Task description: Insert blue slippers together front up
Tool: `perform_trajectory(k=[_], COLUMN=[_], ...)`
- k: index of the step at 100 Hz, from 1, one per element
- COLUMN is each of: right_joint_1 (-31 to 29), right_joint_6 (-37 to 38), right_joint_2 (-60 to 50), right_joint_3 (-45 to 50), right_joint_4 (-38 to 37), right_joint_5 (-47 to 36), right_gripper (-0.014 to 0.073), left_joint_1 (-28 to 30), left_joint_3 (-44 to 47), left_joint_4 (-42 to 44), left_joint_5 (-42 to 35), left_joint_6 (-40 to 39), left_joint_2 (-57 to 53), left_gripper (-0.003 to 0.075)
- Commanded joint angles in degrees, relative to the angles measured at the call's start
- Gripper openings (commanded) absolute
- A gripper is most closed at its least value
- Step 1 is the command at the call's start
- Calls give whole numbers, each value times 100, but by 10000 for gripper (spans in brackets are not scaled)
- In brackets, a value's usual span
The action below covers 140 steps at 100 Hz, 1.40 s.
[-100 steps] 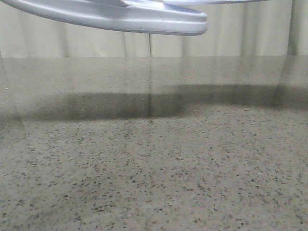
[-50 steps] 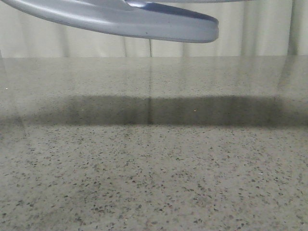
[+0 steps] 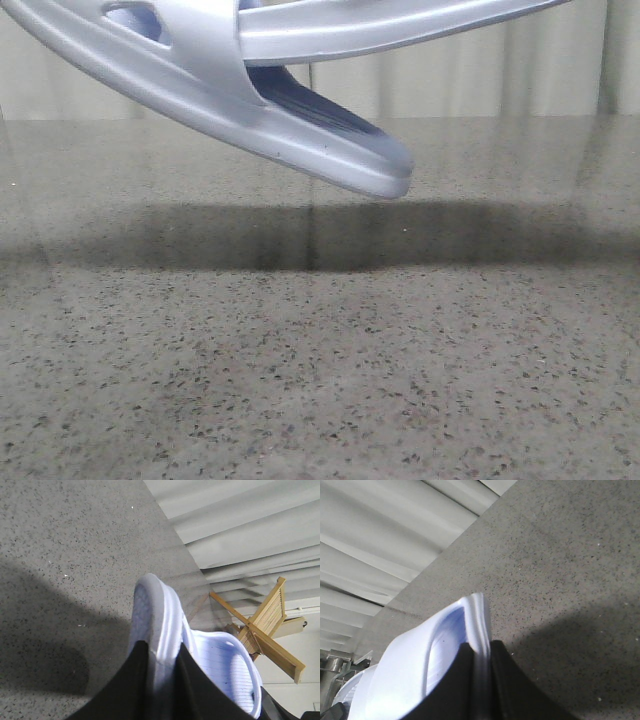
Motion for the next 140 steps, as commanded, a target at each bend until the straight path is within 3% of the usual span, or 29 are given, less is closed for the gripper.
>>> perform_trajectory(k=[1,58,104,140], right_joint_1=[162,172,201,960], right_joint_6=[-65,-65,-65,-75], right_joint_2=[25,-133,-28,242], right_joint_3=[-146,190,190,190], right_joint_4=[171,455,455,397], right_joint_5=[-400,-1175,-1299,-1793], right_gripper=[-107,-107,-107,-107], left_joint_1=[-50,-50,-50,-288], left_joint_3=[-174,-174,-174,-174], left_joint_4=[-729,-2432,-2431,-2431], left_joint_5=[637,1760,2324,2333], left_joint_6=[-20,569,566,577], left_joint_2=[-75,-75,-75,-75], left_gripper=[16,16,16,16])
